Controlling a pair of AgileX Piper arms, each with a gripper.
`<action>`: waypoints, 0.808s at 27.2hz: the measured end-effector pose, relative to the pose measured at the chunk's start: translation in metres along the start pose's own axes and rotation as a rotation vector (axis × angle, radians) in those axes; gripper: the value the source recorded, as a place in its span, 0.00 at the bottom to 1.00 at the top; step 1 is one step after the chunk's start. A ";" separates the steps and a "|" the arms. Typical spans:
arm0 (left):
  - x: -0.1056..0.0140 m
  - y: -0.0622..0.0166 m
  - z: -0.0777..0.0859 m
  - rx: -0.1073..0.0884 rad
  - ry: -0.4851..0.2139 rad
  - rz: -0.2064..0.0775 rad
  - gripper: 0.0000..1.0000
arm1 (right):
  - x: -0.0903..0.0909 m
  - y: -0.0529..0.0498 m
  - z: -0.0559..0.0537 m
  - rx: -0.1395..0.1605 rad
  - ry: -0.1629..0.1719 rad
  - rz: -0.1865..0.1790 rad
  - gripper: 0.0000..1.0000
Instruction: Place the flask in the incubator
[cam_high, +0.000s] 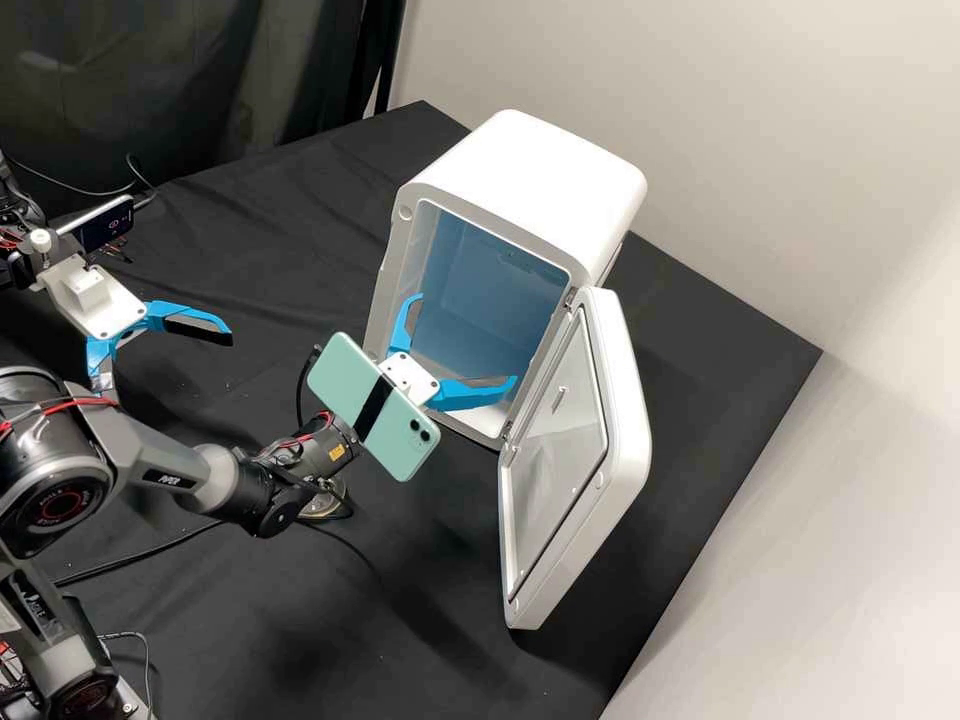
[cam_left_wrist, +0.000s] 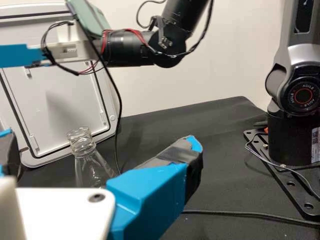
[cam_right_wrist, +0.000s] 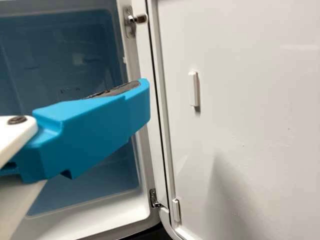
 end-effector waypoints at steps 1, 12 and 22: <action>0.000 0.0001 0.000 -0.001 0.003 0.001 1.00 | -0.004 0.000 0.001 -0.010 0.012 -0.005 1.00; 0.000 0.0003 -0.001 -0.007 0.016 0.004 1.00 | -0.023 0.007 0.012 -0.041 0.031 -0.023 1.00; 0.000 0.0003 -0.001 -0.007 0.016 0.004 1.00 | -0.044 0.024 -0.028 -0.063 0.186 0.021 1.00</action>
